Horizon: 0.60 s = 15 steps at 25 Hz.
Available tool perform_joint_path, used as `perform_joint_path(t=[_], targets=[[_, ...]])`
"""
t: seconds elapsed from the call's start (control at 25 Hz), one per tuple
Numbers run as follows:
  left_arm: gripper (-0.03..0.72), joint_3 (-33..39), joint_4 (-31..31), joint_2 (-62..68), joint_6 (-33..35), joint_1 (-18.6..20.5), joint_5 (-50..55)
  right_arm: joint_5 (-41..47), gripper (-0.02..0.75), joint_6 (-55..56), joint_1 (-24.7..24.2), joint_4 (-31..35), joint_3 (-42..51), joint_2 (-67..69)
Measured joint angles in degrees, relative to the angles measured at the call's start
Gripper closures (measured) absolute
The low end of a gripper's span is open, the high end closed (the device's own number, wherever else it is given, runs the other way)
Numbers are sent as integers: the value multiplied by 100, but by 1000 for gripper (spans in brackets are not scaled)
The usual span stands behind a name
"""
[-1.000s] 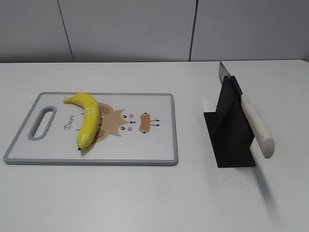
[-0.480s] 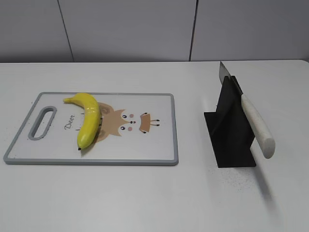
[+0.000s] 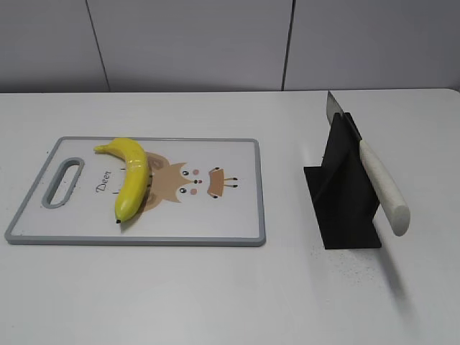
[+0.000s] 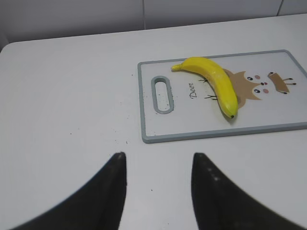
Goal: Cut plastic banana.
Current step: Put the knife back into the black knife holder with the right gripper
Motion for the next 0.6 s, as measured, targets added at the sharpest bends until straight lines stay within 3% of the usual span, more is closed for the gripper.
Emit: perform_joint_path(t=[0.6], targets=[[363, 0, 0, 0, 0, 0, 0, -5, 147, 0, 0, 16, 0, 0]])
